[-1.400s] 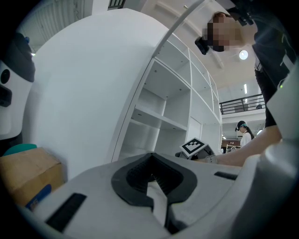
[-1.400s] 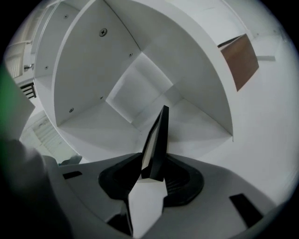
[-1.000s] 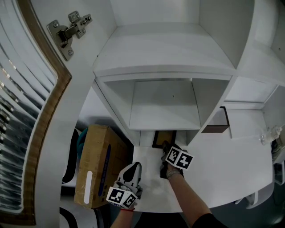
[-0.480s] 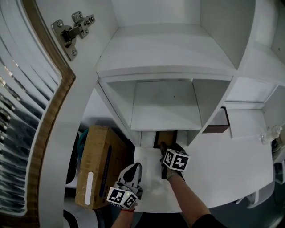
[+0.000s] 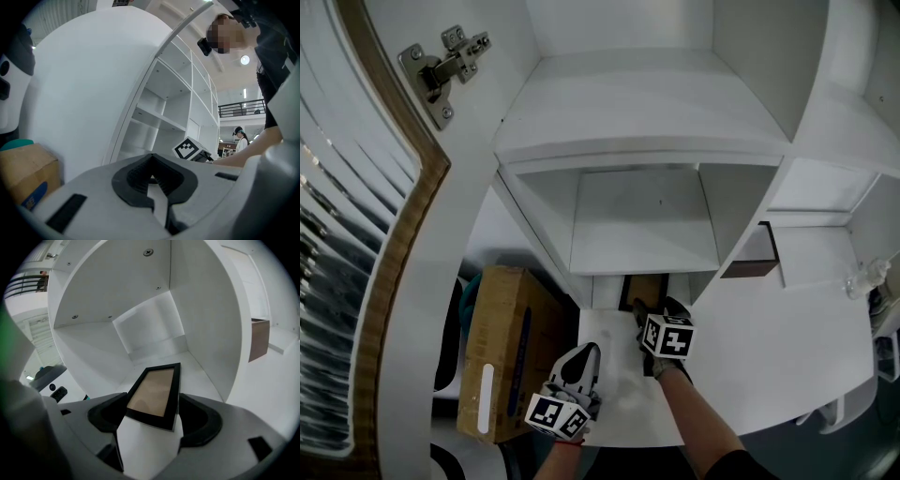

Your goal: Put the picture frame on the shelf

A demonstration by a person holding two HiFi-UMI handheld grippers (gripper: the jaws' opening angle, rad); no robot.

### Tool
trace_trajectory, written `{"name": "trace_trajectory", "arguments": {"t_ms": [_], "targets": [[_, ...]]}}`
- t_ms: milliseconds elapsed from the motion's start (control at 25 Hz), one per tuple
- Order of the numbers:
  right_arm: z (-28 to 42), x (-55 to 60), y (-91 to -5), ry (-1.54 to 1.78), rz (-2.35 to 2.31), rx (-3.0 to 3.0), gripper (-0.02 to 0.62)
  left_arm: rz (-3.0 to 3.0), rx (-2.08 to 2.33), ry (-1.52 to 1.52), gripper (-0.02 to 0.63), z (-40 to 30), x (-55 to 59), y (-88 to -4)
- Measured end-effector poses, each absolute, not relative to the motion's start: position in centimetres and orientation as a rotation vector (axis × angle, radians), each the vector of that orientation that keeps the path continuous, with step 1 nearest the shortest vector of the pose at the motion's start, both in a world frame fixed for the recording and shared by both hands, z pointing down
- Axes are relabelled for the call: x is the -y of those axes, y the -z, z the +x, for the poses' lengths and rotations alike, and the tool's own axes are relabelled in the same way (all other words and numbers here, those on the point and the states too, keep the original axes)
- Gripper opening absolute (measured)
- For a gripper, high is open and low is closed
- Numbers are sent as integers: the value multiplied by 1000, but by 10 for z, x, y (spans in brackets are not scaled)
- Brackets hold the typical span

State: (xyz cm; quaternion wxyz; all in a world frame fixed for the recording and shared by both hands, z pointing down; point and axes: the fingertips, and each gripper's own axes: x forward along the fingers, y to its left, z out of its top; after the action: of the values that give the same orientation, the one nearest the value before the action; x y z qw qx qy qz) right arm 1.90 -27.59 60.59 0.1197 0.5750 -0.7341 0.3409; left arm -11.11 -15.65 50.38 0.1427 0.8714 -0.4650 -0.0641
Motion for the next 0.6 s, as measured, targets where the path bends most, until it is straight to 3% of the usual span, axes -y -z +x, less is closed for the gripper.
{"name": "trace_trajectory", "arguments": {"t_ms": [400, 520, 600], "targets": [[9, 253, -578, -627, 1567, 2276, 296, 2519, 1311, 175, 3, -100, 159, -504], [16, 249, -575, -568, 1580, 2270, 94, 2529, 1296, 176, 3, -93, 163, -505], [19, 244, -577, -590, 1575, 2272, 35, 2533, 1290, 170, 3, -89, 166, -506]]}}
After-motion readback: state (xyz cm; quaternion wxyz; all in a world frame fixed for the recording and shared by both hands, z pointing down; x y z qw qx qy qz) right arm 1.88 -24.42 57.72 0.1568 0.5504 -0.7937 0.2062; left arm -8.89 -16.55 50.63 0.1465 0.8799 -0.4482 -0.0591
